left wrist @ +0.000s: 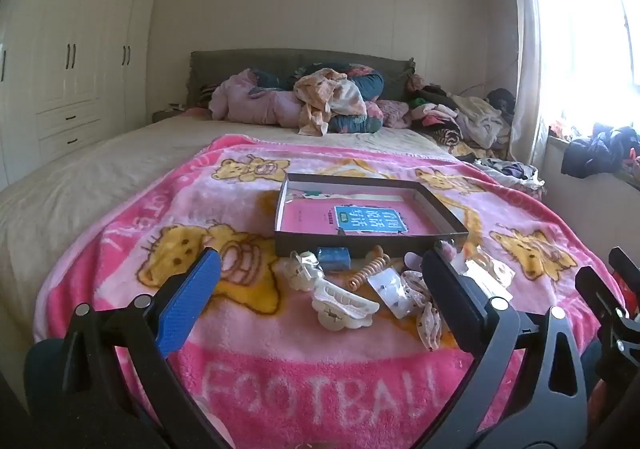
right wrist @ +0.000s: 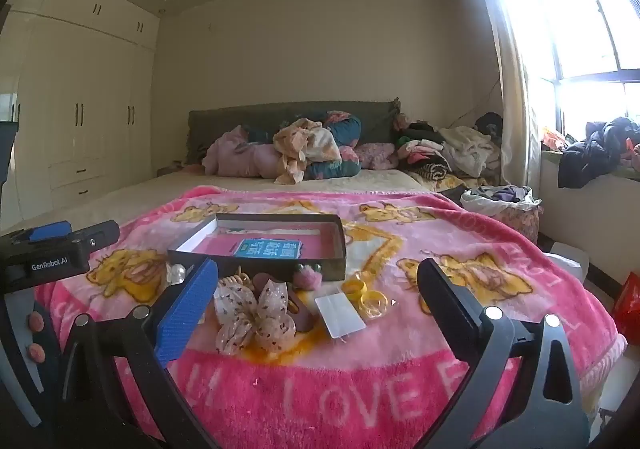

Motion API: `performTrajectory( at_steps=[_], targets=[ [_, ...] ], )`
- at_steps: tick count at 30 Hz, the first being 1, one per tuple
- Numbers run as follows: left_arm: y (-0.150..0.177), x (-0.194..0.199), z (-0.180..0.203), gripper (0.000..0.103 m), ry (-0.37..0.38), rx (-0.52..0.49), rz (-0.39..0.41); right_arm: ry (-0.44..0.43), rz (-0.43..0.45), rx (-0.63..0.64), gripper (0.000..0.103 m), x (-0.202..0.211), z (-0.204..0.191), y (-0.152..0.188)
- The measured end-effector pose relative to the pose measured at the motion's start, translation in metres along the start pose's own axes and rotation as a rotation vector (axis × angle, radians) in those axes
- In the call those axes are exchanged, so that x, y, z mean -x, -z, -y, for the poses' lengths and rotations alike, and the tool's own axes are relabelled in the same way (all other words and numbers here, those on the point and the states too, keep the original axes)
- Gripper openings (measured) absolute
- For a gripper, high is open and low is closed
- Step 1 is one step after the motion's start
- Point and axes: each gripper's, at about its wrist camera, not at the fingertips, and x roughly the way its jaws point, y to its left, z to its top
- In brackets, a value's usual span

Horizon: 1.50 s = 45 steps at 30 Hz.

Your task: Organize jewelry

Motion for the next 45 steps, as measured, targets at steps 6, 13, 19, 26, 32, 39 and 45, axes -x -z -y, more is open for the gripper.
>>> performTrajectory(
  at_steps=[6, 13, 19, 26, 32, 39, 45],
  targets=[
    [0.000, 0.000, 0.000, 0.092, 0.003, 0.000, 0.003, 0.002, 0.006, -0.008, 0.097, 0.000, 0.000, 0.003],
    [-0.001, 0.001, -0.005, 0.092, 0.011, 0.005, 0.005, 0.001, -0.004, -0.006, 0.097, 0.001, -0.001, 0.002],
    [-0.002, -0.001, 0.005, 0.092, 0.013, 0.000, 0.009, -0.001, 0.004, -0.003, 0.097, 0.005, 0.002, 0.003],
    [-0.005, 0.004, 0.006, 0.092, 0.021, -0.012, 0.012, 0.001, 0.007, 0.000, 0.097, 0.005, 0.001, 0.002],
    [-0.005, 0.004, 0.007, 0.092, 0.023, -0.012, 0.009, 0.003, 0.015, 0.000, 0.097, 0.008, 0.000, -0.001],
    [-0.007, 0.004, 0.009, 0.092, 0.023, -0.015, 0.009, 0.004, 0.018, -0.001, 0.097, 0.010, -0.001, -0.004],
    [-0.007, 0.005, 0.010, 0.092, 0.022, -0.016, 0.010, 0.003, 0.020, -0.001, 0.097, 0.010, 0.000, -0.005]
  ],
)
